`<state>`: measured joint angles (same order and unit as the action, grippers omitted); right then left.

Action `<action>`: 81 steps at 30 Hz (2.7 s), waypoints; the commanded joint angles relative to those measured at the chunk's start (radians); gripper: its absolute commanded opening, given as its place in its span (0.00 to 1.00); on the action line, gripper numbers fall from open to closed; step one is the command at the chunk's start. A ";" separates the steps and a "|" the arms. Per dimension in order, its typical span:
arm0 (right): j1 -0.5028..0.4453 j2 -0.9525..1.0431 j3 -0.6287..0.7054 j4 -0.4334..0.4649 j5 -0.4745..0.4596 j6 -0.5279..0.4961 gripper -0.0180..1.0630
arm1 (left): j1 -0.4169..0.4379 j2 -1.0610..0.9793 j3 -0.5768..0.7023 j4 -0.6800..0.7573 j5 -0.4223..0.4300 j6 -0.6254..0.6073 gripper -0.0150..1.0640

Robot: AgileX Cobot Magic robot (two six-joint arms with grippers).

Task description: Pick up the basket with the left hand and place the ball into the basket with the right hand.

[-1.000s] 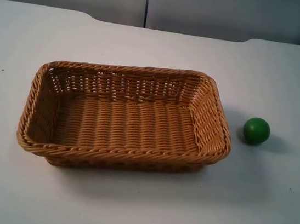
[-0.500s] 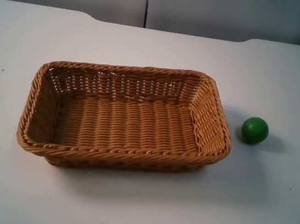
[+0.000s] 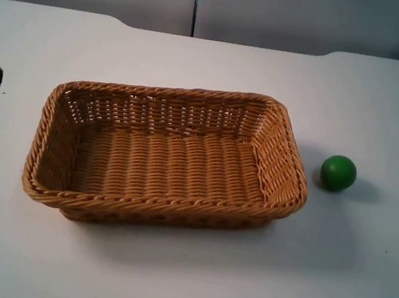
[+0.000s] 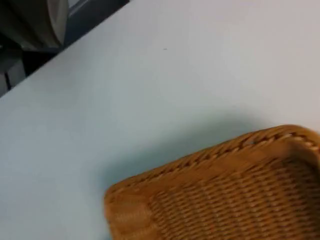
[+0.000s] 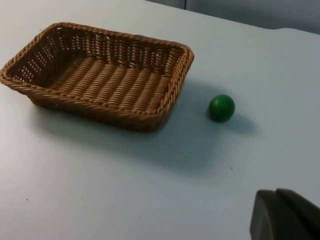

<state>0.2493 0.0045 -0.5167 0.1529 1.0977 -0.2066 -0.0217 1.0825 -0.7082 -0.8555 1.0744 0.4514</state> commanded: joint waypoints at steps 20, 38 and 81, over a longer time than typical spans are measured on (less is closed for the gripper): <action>0.002 -0.005 0.003 0.001 -0.007 0.000 0.01 | -0.114 0.398 0.005 0.311 -0.539 -0.133 0.23; 0.002 -0.005 0.003 0.001 -0.007 0.000 0.01 | -0.114 0.566 -0.007 0.178 -0.636 -0.084 0.70; 0.002 -0.005 0.003 0.001 -0.007 0.000 0.01 | -0.114 0.825 -0.104 -0.376 -0.710 0.202 0.01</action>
<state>0.2493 0.0045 -0.5167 0.1529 1.0977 -0.2066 -0.1373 1.9246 -0.8149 -1.2092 0.3284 0.6617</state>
